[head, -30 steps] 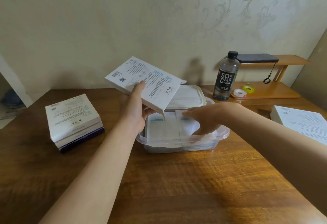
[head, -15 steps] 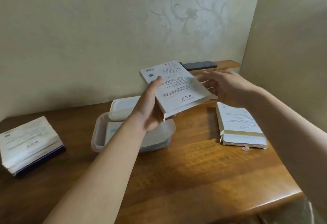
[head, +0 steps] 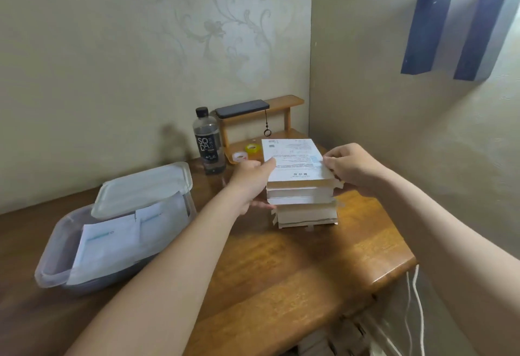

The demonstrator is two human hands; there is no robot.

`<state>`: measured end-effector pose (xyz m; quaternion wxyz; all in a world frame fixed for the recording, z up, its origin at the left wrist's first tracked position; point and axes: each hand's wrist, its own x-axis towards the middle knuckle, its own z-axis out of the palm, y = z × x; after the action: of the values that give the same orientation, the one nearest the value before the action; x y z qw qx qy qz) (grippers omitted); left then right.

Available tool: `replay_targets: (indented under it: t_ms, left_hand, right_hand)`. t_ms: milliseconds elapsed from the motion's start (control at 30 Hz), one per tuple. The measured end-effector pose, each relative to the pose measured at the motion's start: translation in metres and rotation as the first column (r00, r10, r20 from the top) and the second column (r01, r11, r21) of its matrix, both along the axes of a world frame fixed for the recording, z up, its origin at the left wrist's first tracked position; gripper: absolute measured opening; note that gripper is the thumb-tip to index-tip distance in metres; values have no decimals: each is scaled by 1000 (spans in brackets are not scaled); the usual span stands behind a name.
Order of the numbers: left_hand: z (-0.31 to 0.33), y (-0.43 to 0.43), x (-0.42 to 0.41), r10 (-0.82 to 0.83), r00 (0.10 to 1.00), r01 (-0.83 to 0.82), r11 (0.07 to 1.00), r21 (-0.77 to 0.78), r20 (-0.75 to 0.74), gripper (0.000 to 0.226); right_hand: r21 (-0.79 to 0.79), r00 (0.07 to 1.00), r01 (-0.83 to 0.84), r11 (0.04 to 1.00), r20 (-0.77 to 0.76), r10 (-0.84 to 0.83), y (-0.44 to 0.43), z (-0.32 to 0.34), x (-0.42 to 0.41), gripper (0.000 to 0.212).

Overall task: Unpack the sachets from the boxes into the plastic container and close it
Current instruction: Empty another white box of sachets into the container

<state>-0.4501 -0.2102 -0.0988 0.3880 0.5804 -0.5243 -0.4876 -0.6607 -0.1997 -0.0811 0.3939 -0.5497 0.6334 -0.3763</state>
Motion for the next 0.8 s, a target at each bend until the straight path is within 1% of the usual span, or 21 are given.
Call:
replay_targets:
  t_ms: [33, 167, 233, 300, 367, 433, 533, 733, 800]
  left_hand:
    - [-4, -5, -3, -3, 998, 3, 1000, -8, 63, 38]
    - [-15, -13, -12, 5, 964, 3, 1000, -30, 266, 34]
    - [-24, -21, -12, -3, 945, 17, 999, -40, 328, 28]
    - [-27, -23, -13, -5, 941, 22, 999, -48, 337, 23]
    - [-32, -27, -12, 0, 938, 17, 999, -44, 348, 21]
    - [-36, -31, -11, -4, 936, 23, 999, -48, 351, 21]
    - [-42, -35, -11, -3, 930, 23, 998, -50, 368, 23]
    - [-45, -34, -13, -23, 930, 33, 999, -21, 366, 33]
    - [-44, -33, -14, -19, 930, 34, 999, -33, 367, 41]
  right_hand:
    - [3, 999, 4, 1000, -33, -4, -2, -5, -2, 29]
    - [16, 994, 20, 1000, -108, -18, -11, -25, -7, 31]
    - [16, 991, 23, 1000, -133, -21, -15, -31, -8, 32]
    - [15, 987, 19, 1000, -159, -16, -20, -35, -9, 33]
    - [10, 974, 17, 1000, -226, -14, -24, -38, -10, 32]
    - [5, 957, 20, 1000, -289, -18, -28, -40, -11, 30]
    - [16, 946, 24, 1000, -324, -17, -32, -43, -11, 26]
    - [40, 935, 29, 999, -355, -13, -33, -46, -13, 26]
    - [39, 937, 22, 999, -349, -7, -32, -43, -12, 29]
